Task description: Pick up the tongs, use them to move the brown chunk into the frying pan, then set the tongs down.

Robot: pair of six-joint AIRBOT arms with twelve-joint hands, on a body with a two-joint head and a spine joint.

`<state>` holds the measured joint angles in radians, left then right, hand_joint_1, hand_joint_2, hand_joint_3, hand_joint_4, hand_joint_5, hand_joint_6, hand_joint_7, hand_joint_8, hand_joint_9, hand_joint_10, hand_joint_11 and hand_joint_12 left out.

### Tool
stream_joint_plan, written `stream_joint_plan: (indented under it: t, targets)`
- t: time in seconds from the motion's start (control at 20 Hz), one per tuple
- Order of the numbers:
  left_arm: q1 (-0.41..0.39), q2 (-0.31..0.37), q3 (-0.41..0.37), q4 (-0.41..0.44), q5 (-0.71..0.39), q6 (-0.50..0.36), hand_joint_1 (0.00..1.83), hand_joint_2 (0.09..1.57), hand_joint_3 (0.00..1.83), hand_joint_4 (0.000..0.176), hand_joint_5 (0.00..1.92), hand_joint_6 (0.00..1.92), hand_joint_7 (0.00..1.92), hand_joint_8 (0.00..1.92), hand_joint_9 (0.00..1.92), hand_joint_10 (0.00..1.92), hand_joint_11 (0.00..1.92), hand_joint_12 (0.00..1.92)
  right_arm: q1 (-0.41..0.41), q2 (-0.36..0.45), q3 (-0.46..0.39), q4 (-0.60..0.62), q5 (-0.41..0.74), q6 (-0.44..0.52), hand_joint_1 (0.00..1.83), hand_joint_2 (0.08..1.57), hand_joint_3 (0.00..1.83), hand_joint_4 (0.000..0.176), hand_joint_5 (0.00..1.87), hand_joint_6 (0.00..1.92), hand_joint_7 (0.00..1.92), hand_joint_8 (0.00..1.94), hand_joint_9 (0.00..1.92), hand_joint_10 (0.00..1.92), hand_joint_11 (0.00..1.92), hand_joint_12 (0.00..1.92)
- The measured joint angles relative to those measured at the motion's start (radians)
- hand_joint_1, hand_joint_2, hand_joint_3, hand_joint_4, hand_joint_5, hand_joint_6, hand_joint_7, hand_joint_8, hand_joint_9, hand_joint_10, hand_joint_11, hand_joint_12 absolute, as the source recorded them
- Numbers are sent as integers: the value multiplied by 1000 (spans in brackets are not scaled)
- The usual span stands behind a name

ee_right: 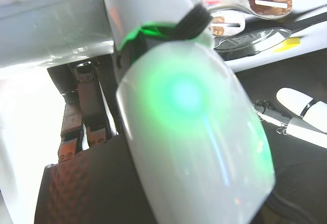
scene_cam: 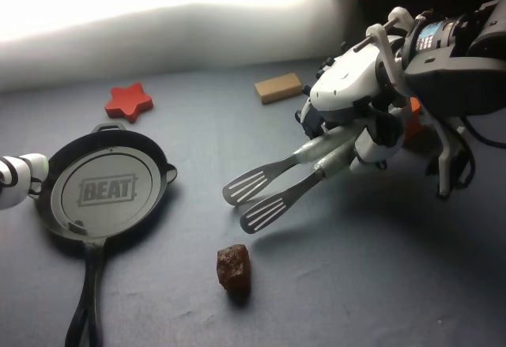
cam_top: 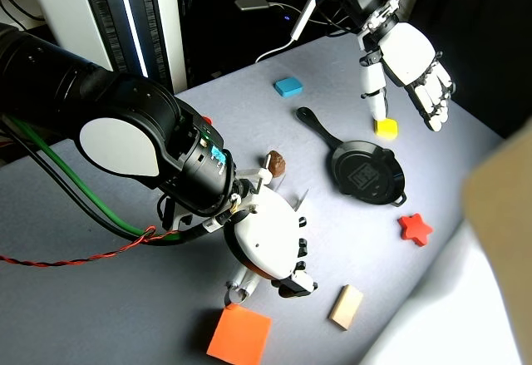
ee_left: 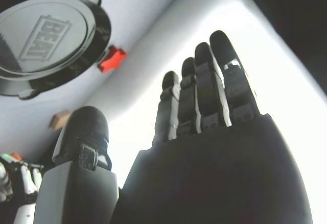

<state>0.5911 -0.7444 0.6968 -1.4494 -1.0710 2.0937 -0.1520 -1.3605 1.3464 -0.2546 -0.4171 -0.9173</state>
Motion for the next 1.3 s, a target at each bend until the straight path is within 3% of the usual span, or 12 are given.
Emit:
stream_joint_plan:
  t: [0.4, 0.45, 0.5, 0.55, 0.6, 0.7, 0.9, 0.95, 1.05, 1.2, 1.25, 1.3]
  targets:
    - [3, 0, 0, -1, 0, 0, 116, 1344, 0, 36, 111, 1, 124, 2, 181, 0, 0, 802, 0, 6, -10, -1, -2, -1, 1092, 1223, 0, 0, 549, 695, 794, 183, 425, 902, 0, 1532]
    - [3, 0, 0, -1, 0, 0, 116, 1344, 0, 31, 114, 2, 132, 5, 184, 2, 0, 797, 0, 8, -13, 1, -2, -1, 1063, 1279, 0, 0, 630, 1304, 778, 251, 424, 933, 0, 1567]
    - [3, 0, 0, -1, 0, 0, 76, 1347, 2, 36, 111, 1, 130, 3, 182, 1, 0, 801, 5, 11, -16, 3, -7, -1, 1040, 1315, 0, 0, 611, 1481, 717, 383, 403, 980, 0, 1573]
    - [3, 0, 0, -1, 0, 0, 79, 1351, 3, 41, 89, 0, 112, 0, 171, 0, 0, 778, 12, 17, -21, 3, -11, -2, 1048, 1306, 0, 0, 627, 1488, 672, 516, 413, 975, 2, 1580]
    - [3, 0, -2, -2, 0, 0, 94, 1350, 1, 44, 100, 4, 123, 3, 182, 5, 0, 806, 15, 18, -22, 3, -12, -2, 1097, 1247, 0, 0, 486, 1039, 629, 567, 400, 952, 0, 1546]
    - [3, 0, -2, 0, 0, 0, 98, 1349, 0, 48, 103, 5, 130, 4, 186, 5, 0, 809, 23, 23, -22, 0, -7, -6, 1056, 1292, 0, 0, 636, 1455, 634, 634, 430, 963, 15, 1576]
    - [3, 0, -2, -1, 0, 0, 112, 1343, 0, 42, 131, 10, 147, 5, 197, 7, 0, 830, 34, 26, -24, 4, -15, -10, 1047, 1304, 1, 0, 626, 1497, 610, 645, 412, 966, 0, 1578]
    - [3, 0, -2, -2, 0, 0, 115, 1346, 0, 46, 110, 4, 128, 2, 189, 3, 0, 803, 36, 27, -25, 3, -16, -15, 1084, 1239, 0, 0, 500, 1034, 611, 642, 414, 952, 4, 1560]
    - [3, 0, -2, -1, 0, 0, 113, 1347, 0, 42, 117, 7, 128, 3, 189, 3, 0, 797, 40, 34, -31, 3, -15, -19, 1097, 1225, 0, 0, 531, 735, 609, 617, 417, 928, 4, 1551]
    - [3, 0, -2, 0, 0, 0, 97, 1344, 0, 43, 116, 2, 139, 2, 195, 4, 0, 828, 43, 56, -58, 3, -14, -21, 1079, 1234, 0, 0, 527, 701, 604, 608, 412, 926, 0, 1554]
    - [3, 0, -2, 0, 0, 0, 95, 1345, 0, 45, 105, 0, 136, 1, 197, 4, 0, 830, 44, 63, -68, 3, -15, -22, 1064, 1275, 0, 0, 632, 1297, 622, 625, 423, 950, 8, 1579]
    - [3, 0, -2, -2, 0, 0, 84, 1350, 2, 44, 98, 0, 131, 0, 189, 1, 0, 820, 45, 72, -77, 3, -16, -22, 1102, 1234, 0, 0, 502, 971, 614, 624, 416, 942, 5, 1552]
